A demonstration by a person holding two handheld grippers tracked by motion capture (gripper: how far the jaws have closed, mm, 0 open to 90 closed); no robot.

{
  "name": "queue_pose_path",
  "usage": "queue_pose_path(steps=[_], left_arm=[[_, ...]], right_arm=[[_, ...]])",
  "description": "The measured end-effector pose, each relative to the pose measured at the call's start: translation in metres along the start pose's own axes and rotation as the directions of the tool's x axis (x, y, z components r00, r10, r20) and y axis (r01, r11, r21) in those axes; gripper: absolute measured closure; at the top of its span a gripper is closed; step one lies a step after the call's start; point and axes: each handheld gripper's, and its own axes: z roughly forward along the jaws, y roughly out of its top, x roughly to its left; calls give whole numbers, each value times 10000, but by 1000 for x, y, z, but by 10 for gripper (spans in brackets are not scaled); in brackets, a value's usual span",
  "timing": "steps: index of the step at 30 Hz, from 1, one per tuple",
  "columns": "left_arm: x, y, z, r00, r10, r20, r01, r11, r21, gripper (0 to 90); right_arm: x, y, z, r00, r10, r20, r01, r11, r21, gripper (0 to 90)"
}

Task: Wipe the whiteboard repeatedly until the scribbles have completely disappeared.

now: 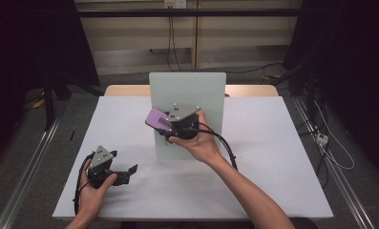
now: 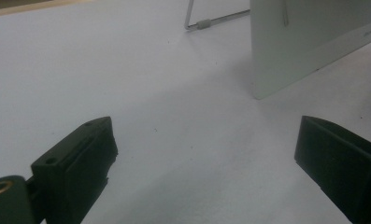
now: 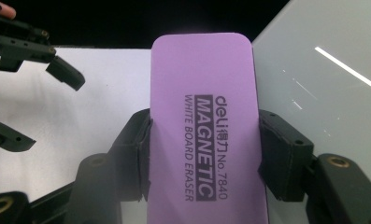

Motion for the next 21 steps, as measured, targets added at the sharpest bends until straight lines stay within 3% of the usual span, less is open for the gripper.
queue_pose_path(steps=[8,15,21], left_arm=[[1,0,-1,10000,-38,-3,37,10000,-55,53],[2,0,-1,10000,-31,-25,31,10000,-16,52],[3,0,-2,10000,-37,-21,37,10000,-29,52]], right_arm=[[12,-7,14,9990,7,-446,8,9994,341,421],[14,-8,18,9973,-50,-732,88,9987,506,421],[2,-5,5,9992,154,-355,-155,9999,-32,421]])
